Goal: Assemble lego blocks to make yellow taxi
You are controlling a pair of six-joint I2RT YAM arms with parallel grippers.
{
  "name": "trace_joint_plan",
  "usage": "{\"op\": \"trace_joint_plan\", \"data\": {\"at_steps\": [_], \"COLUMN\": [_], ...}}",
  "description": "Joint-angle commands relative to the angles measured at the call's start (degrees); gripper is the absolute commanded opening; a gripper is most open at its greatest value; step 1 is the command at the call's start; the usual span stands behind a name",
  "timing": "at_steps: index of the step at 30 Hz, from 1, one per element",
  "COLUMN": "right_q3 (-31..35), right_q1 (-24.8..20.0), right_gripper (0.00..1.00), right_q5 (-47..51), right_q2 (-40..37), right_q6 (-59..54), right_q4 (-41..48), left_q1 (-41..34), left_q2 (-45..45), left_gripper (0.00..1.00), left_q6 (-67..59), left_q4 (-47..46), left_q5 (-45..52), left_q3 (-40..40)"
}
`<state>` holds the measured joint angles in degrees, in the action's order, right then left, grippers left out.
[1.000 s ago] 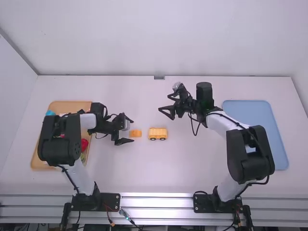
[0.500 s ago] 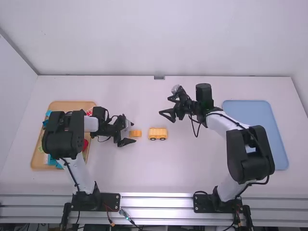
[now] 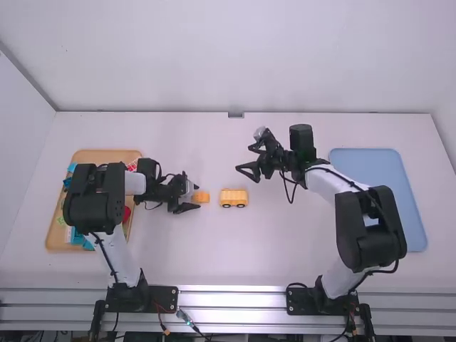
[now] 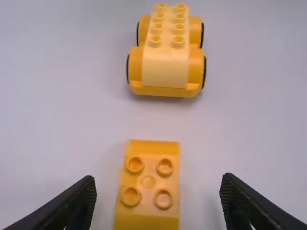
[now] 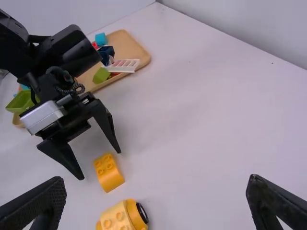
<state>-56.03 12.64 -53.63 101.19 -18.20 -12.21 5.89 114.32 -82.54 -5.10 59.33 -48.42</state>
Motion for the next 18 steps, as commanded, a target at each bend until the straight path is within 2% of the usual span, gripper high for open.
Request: {"op": "trace_joint_plan", "data": {"at_steps": [1, 5, 10, 13, 18], "right_q3": [-1.7, -1.7, -1.7, -1.7, -1.7], "right_q1": [0.2, 0.2, 0.2, 0.2, 0.2], "right_gripper": [0.99, 0.99, 0.99, 0.99, 0.99], "right_q5": [-0.5, -0.5, -0.4, -0.5, -0.5], "right_q2": [-0.3, -0.3, -0.3, -0.3, -0.3], "right_q6": [-0.1, -0.1, -0.1, -0.1, -0.3], "right_q4": [0.1, 0.1, 0.7, 0.7, 0.7], "left_q1": [0.5, 0.5, 0.5, 0.5, 0.5], "left_q2": [1.6, 3.6, 3.8, 3.8, 3.8], "left_gripper": [0.67, 0.71, 0.69, 0.62, 0.55], "left_q6": [0.9, 2.6, 1.5, 1.5, 1.7], "left_q4": [1.1, 2.3, 0.9, 1.4, 3.0], "left_q5": [0.7, 2.9, 2.6, 2.6, 2.8], "left_q3": [0.6, -0.3, -0.8, -0.5, 0.3]}}
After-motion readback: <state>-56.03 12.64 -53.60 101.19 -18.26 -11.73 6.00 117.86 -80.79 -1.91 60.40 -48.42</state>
